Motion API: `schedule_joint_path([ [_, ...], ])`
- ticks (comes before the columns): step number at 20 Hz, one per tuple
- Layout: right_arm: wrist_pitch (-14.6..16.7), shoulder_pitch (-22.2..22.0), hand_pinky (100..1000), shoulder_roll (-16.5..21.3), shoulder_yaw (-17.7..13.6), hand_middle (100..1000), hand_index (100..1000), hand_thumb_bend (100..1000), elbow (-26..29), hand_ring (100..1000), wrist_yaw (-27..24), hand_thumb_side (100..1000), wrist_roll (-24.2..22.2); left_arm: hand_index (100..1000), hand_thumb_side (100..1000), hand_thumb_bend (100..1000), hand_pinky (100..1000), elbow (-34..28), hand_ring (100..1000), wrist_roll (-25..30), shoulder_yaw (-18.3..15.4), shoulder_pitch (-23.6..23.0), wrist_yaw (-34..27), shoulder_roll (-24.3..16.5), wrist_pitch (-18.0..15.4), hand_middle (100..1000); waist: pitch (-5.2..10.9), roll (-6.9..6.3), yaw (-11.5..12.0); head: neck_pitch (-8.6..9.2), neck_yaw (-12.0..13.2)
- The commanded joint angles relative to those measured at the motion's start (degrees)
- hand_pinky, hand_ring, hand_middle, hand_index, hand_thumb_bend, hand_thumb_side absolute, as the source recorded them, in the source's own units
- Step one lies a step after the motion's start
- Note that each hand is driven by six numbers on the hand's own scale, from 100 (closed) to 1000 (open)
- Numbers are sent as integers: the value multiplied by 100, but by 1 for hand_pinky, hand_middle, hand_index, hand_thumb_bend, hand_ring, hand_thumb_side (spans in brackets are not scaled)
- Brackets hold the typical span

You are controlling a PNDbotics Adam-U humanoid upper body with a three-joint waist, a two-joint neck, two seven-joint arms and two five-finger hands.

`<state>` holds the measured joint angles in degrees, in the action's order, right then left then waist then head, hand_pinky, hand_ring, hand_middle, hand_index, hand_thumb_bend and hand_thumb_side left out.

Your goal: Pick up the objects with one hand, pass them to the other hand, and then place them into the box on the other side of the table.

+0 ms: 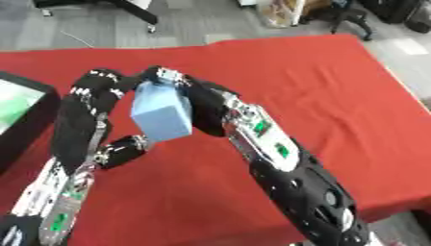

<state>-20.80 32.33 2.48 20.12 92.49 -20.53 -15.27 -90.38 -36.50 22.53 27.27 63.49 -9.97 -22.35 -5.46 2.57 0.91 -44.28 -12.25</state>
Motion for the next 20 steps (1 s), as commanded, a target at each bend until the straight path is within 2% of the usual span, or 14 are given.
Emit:
schedule_joint_path([
  [1,-128,82,611,-15,-37,355,392,100,-24,266,-136,816,-44,594,105,668,657,-107,562,-356,35,94,-34,37,11,526,83,-13,-1,16,-45],
  [9,-422,94,603,-4,-50,352,389,100,-111,271,-407,825,-12,586,100,663,655,27,560,-861,126,113,88,49,11,525,88,9,13,16,-108],
  [14,-444,97,610,10,-40,352,389,100,-97,273,-424,831,-32,578,100,603,657,77,551,-895,149,144,99,76,-49,522,85,20,12,16,-110],
  [17,-447,96,636,15,-34,366,399,100,-97,285,-433,858,-69,607,119,554,665,103,558,-848,158,143,112,75,-85,536,84,19,10,16,-124],
  [20,-435,92,666,22,-35,385,416,100,-97,298,-427,903,-108,637,132,553,675,139,570,-753,154,136,164,76,-116,556,85,19,6,16,-142],
])
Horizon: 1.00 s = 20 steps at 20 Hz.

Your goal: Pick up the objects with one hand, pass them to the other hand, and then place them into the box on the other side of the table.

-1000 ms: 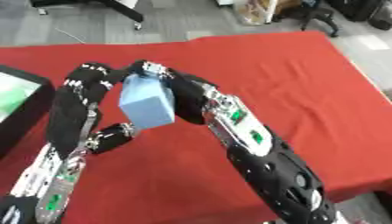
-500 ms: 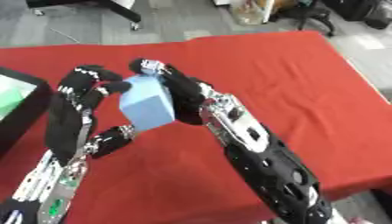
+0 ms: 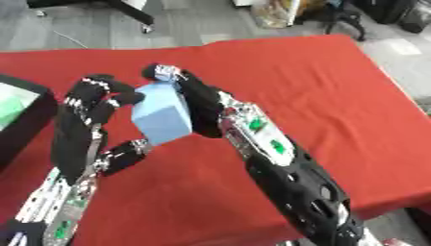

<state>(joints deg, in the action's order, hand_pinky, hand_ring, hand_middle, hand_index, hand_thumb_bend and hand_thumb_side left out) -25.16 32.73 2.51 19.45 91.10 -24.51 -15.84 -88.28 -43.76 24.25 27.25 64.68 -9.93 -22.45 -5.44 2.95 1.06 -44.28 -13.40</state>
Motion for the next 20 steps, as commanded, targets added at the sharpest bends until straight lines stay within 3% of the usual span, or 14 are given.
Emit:
schedule_joint_path([
  [1,11,51,693,21,33,395,426,100,45,305,-18,929,-72,647,137,550,681,-62,576,13,-20,138,69,71,-115,565,84,-19,-9,16,-36],
  [4,85,55,806,35,43,447,479,100,83,340,75,996,-180,671,148,549,694,-46,589,137,-27,139,133,75,-134,582,86,-17,-11,16,-53],
  [9,334,44,938,53,42,519,576,100,133,410,344,1000,-536,692,165,547,706,-32,598,365,-62,128,208,83,-149,590,88,-16,-11,16,-63],
  [13,555,39,1000,54,17,541,626,100,125,445,559,1000,-766,696,174,548,713,-37,602,512,-93,119,224,83,-152,590,88,-17,-13,16,-69],
  [20,769,33,1000,50,-10,630,701,100,105,518,758,1000,-882,699,181,543,718,-65,603,647,-122,113,235,89,-175,589,90,-13,-16,16,-63],
])
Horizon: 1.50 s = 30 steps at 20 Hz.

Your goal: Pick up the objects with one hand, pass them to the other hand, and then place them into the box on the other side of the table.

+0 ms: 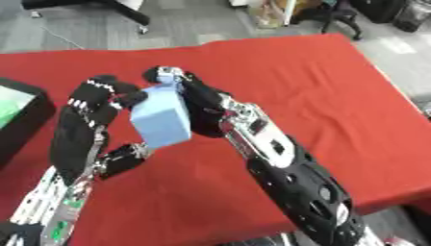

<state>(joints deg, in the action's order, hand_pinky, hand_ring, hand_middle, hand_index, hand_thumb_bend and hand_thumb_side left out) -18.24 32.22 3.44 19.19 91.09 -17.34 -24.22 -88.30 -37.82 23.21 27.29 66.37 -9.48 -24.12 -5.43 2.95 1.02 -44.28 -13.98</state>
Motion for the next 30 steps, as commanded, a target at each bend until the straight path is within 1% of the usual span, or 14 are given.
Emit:
schedule_joint_path([
  [1,95,85,1000,-43,14,653,714,127,110,532,49,1000,-49,699,182,544,718,-66,604,61,-23,109,70,45,-8,589,89,-13,-12,16,-6],
  [3,122,82,1000,-44,12,697,738,198,116,559,57,1000,-55,701,183,541,719,-74,604,68,-33,107,81,45,-6,589,90,-13,-11,16,-6],
  [6,161,81,1000,-45,9,739,769,274,128,589,9,1000,-68,704,186,533,720,-73,605,61,-53,103,92,49,10,591,93,-12,-11,16,-3],
  [9,207,84,1000,-41,-6,756,793,314,134,604,-88,1000,-49,707,186,527,720,-71,606,35,-78,104,105,54,41,593,97,-8,-11,16,1],
  [10,216,86,1000,-39,-17,770,804,342,134,617,-111,1000,-17,707,187,522,721,-71,606,20,-91,104,107,58,56,593,98,-6,-11,16,3],
  [12,230,94,1000,-35,-46,782,814,367,140,628,-140,1000,99,709,185,518,721,-71,606,-13,-118,105,111,65,91,594,101,-3,-11,16,4],
  [15,241,106,1000,-30,-104,786,817,363,178,631,-167,1000,379,712,187,517,722,-69,608,-68,-158,105,126,68,148,597,104,0,-9,16,11],
  [16,260,114,1000,-24,-135,785,818,345,207,629,-163,1000,517,714,189,516,723,-65,609,-84,-174,105,134,69,170,599,104,0,-8,16,15],
  [19,360,148,1000,0,-212,782,819,333,334,625,-106,1000,990,716,196,513,723,-41,610,-128,-229,102,152,77,240,600,107,4,-4,16,26],
  [22,435,181,1000,21,-289,777,818,330,461,620,-73,1000,1445,713,169,498,720,-33,607,-177,-298,110,159,85,310,595,111,8,3,16,36],
  [24,458,196,1000,33,-325,775,818,330,534,619,-84,1000,1641,710,155,486,720,-33,606,-195,-340,116,158,87,355,593,115,11,9,16,41],
  [26,458,210,1000,43,-358,774,818,326,590,618,-110,1000,1753,706,141,449,719,-35,605,-206,-381,123,154,89,394,588,119,14,13,16,43],
  [27,454,215,1000,48,-372,772,817,325,614,618,-129,1000,1792,704,128,415,718,-36,603,-212,-401,125,147,92,414,585,121,16,15,16,43],
  [30,431,224,1000,58,-402,771,818,323,680,617,-190,1000,1862,696,100,268,714,-42,598,-234,-452,129,114,98,465,576,123,21,19,16,47],
])
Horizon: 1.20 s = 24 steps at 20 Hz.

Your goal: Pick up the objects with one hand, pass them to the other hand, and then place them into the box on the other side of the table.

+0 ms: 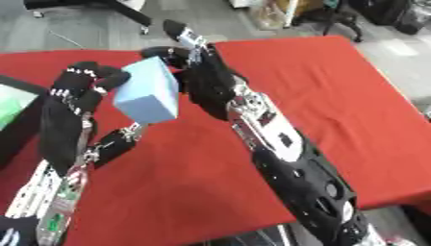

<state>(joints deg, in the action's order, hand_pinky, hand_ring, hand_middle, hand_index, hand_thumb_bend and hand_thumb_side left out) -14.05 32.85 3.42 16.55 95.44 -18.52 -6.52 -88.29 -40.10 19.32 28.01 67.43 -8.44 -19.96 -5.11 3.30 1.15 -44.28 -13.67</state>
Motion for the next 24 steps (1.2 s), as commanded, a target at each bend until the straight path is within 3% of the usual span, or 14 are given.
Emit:
schedule_joint_path([
  [1,6,165,1000,64,-148,772,818,323,271,617,-93,1000,108,693,100,225,712,-46,597,-15,-82,57,-4,-4,68,573,92,-13,7,16,17],
  [5,-17,177,1000,82,-197,770,819,319,361,618,-166,1000,158,686,100,100,710,-63,592,-61,-155,56,-41,-4,135,567,96,-10,12,16,18],
  [24,-70,163,1000,125,-433,773,824,336,857,626,-504,1000,379,676,131,100,702,-204,584,-268,-757,63,-187,-176,674,556,111,-5,29,16,80],
])
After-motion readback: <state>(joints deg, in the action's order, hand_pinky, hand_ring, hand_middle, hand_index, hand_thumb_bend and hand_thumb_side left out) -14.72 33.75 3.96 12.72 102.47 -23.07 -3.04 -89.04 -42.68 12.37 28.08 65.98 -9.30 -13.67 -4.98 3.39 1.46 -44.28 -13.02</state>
